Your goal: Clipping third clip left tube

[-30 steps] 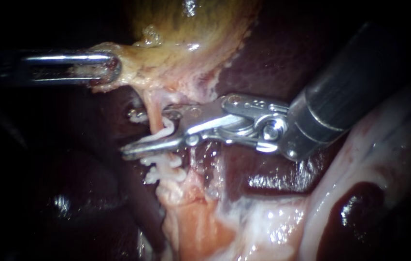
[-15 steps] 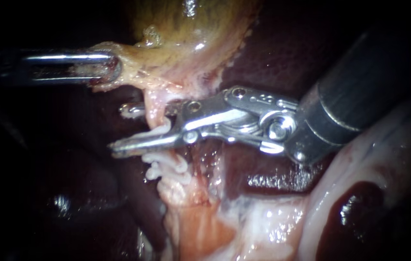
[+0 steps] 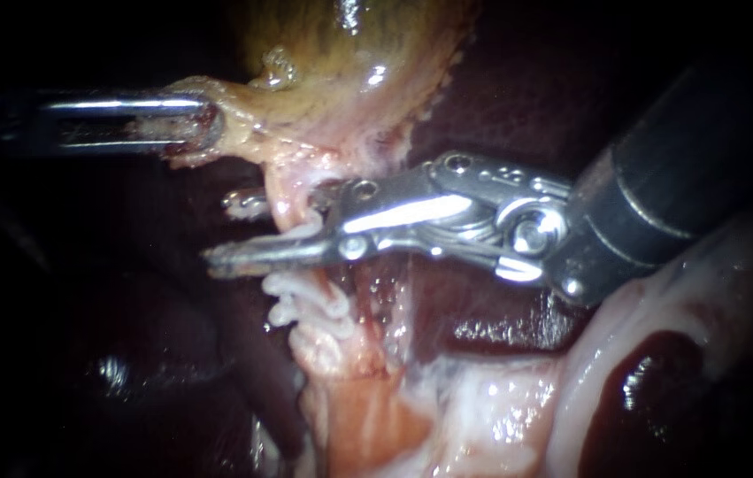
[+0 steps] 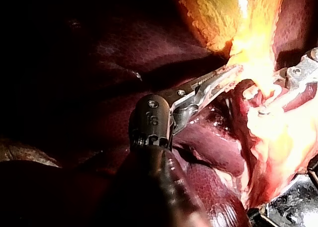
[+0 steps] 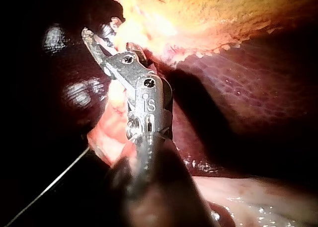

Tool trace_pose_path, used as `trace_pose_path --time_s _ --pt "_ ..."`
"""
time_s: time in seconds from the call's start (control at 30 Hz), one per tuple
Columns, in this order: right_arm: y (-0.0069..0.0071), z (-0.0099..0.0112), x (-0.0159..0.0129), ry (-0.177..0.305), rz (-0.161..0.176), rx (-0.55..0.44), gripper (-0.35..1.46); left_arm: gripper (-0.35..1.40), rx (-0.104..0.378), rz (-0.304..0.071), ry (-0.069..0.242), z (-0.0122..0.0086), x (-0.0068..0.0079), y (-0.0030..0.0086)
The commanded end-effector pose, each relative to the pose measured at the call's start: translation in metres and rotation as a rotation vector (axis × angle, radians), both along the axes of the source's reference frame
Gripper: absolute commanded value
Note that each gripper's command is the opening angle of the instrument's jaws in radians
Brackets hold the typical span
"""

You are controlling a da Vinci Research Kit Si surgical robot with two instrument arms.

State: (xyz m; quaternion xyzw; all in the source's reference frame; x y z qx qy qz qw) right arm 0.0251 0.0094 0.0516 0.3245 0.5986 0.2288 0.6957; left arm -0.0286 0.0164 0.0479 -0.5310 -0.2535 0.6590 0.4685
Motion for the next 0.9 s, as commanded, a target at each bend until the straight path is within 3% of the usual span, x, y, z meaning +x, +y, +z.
trace_pose_path --time_s 0.03,0.37,0.9 --pt "0.0 0.0 0.0 0.0 0.0 0.0 0.04 -0.35 0.0 0.001 0.0 0.0 0.0 0.0" --pt "-0.0001 0.0001 -0.0002 0.001 -0.001 -0.001 -0.35 -0.35 0.0 0.0 0.0 0.0001 0.0 0.0" --pt "0.0002 0.0004 -0.0007 0.007 -0.01 0.002 -0.35 -0.35 0.0 0.0 0.0 0.0002 -0.0002 0.0002"
